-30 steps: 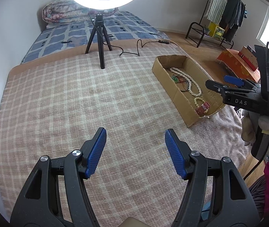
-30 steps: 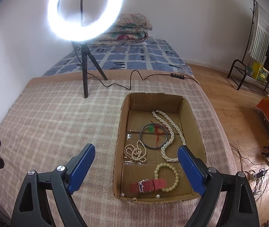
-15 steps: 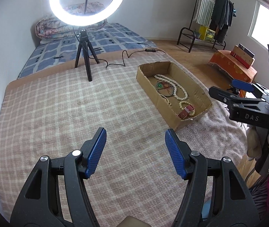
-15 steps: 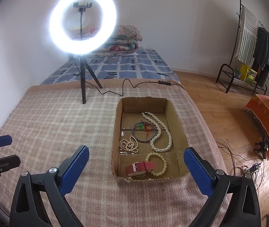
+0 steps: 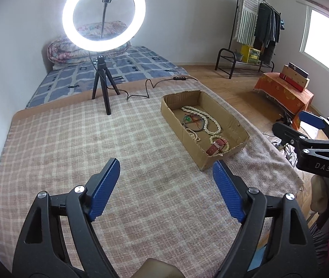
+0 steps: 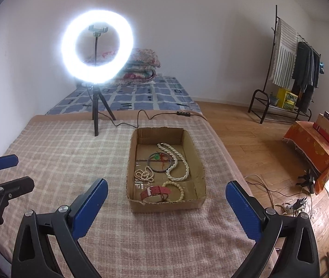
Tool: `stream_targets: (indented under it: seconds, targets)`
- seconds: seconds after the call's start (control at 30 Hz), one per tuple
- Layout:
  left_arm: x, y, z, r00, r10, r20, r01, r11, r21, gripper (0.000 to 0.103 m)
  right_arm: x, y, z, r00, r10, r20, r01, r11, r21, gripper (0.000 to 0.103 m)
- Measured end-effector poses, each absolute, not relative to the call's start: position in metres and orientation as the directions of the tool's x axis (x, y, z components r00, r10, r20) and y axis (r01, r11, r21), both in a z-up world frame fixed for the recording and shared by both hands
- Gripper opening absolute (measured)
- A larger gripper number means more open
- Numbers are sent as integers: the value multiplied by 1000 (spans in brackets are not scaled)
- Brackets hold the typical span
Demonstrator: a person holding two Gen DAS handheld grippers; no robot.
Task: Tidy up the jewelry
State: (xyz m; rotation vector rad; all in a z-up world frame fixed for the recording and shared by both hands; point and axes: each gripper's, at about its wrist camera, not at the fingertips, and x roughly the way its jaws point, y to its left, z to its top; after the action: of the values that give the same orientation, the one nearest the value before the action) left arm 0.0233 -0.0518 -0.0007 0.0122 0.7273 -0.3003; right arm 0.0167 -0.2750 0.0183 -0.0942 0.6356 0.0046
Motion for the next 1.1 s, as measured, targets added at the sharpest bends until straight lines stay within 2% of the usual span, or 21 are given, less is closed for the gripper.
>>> stream_targets:
  seconds: [0.13,0.27,0.37,1.1]
  targets:
    - [14,-54,3,732,-244,-636,270,961,-59,85,6,-277,20,817,-25,-576,-28,996,-82,103]
    - [6,-57,7,754,-240,-611,268,962,-47,100,-1,-277,21,827,-26,-562,-25,996,-83,103]
    - [0,-60,11,771,-242,-590,277,960,-32,100,-3,-277,21,829,-28,-559,-22,996,-82,103]
    - [0,-66,6,745,-233,-625,294,956,-7,101,5,-274,11,813,-31,-582,-29,995,-93,103]
